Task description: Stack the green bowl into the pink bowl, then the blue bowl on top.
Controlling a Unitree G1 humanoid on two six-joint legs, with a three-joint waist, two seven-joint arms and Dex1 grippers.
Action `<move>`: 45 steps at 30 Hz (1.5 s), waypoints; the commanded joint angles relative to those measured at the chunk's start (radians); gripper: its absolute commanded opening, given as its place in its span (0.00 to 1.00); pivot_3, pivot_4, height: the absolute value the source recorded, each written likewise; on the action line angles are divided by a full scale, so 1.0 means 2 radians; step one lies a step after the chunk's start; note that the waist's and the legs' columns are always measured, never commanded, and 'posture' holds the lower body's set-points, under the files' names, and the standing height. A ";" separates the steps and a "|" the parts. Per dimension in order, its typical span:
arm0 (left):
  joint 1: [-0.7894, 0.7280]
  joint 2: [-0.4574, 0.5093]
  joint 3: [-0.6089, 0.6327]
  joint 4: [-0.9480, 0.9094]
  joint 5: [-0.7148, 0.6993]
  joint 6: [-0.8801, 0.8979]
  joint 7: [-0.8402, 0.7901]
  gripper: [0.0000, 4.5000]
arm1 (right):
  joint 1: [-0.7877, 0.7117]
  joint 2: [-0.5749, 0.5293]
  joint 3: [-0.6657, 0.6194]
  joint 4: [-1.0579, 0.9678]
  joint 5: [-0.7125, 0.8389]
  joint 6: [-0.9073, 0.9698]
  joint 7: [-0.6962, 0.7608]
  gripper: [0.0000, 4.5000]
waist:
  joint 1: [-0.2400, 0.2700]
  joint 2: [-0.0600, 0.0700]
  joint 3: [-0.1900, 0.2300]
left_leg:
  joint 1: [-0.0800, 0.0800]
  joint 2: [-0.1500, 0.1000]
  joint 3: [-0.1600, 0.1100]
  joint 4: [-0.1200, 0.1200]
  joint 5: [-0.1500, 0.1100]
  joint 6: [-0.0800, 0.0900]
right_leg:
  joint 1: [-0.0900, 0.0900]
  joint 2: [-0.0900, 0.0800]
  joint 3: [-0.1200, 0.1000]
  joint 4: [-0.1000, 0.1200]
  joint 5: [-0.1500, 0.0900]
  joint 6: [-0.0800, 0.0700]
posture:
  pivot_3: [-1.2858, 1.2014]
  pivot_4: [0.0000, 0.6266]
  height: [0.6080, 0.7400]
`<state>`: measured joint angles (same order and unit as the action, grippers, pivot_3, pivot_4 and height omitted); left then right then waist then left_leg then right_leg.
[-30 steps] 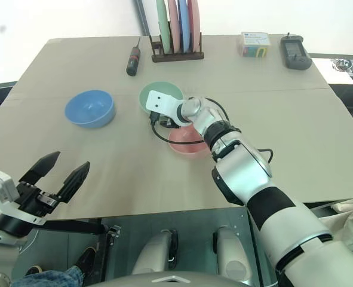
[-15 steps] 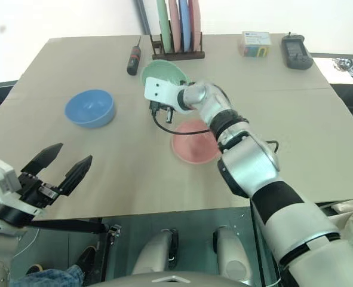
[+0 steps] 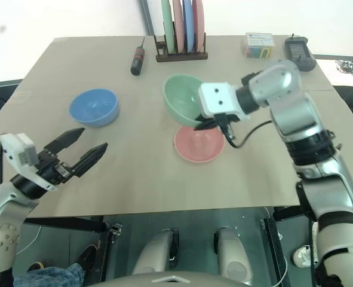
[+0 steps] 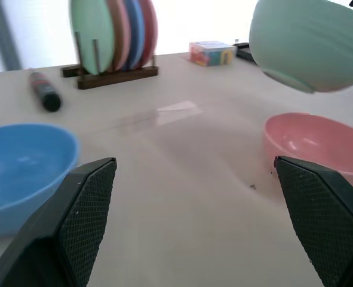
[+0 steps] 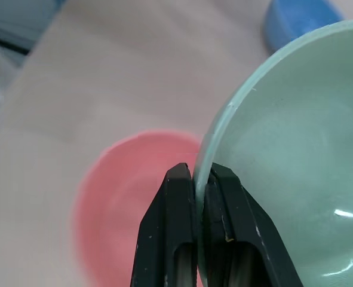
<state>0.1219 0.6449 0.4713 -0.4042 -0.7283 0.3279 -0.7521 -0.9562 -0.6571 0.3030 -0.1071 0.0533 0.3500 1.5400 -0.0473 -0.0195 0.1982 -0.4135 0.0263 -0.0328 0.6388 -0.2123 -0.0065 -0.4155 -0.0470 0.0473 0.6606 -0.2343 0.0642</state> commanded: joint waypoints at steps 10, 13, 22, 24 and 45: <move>-0.070 0.024 -0.030 0.056 0.029 0.011 -0.011 1.00 | 0.017 0.036 -0.029 -0.087 0.029 0.105 -0.134 0.71 | 0.004 0.000 0.000 | -0.001 0.000 0.000 0.002 0.000 0.000 | 0.000 0.000 0.000 0.000 0.000 0.000 | 0.52 0.24 1.00; -0.106 0.040 -0.054 0.084 0.078 0.012 0.011 1.00 | 0.033 0.053 -0.098 -0.106 0.072 0.171 -0.189 0.75 | 0.008 0.000 0.000 | -0.001 0.000 -0.001 0.002 0.000 0.000 | 0.000 0.000 0.000 0.000 0.000 0.000 | 0.52 0.24 1.00; -0.308 0.094 -0.166 0.305 0.221 -0.045 -0.033 1.00 | 0.159 0.044 -0.286 -0.219 0.204 0.268 -0.298 0.75 | 0.018 -0.001 0.000 | -0.002 -0.001 -0.001 0.002 0.000 0.000 | 0.000 0.000 0.000 0.000 0.000 0.000 | 0.52 0.24 1.00; -0.371 0.095 -0.206 0.383 0.267 -0.074 -0.044 1.00 | 0.189 0.033 -0.334 -0.244 0.240 0.292 -0.313 0.75 | 0.016 -0.001 0.000 | -0.002 -0.001 -0.001 0.002 0.000 0.000 | 0.000 0.000 -0.001 0.000 0.000 0.000 | 0.52 0.24 1.00; -0.564 0.045 -0.316 0.692 0.422 -0.099 -0.086 0.64 | 0.289 -0.062 -0.428 -0.286 0.387 0.292 -0.418 0.79 | 0.014 -0.001 0.000 | -0.002 -0.001 -0.001 0.003 0.000 0.000 | 0.000 0.000 0.000 0.000 0.000 0.001 | 0.52 0.24 1.00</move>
<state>-0.9875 0.7087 -0.1668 0.9671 0.0974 0.1159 -0.9354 -0.3743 -0.7593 -0.5436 -0.6701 0.8142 0.9669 0.7120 -0.0192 -0.0220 0.1977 -0.4184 0.0242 -0.0344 0.6442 -0.2123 -0.0062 -0.4152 -0.0473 0.0467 0.6612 -0.2342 0.0654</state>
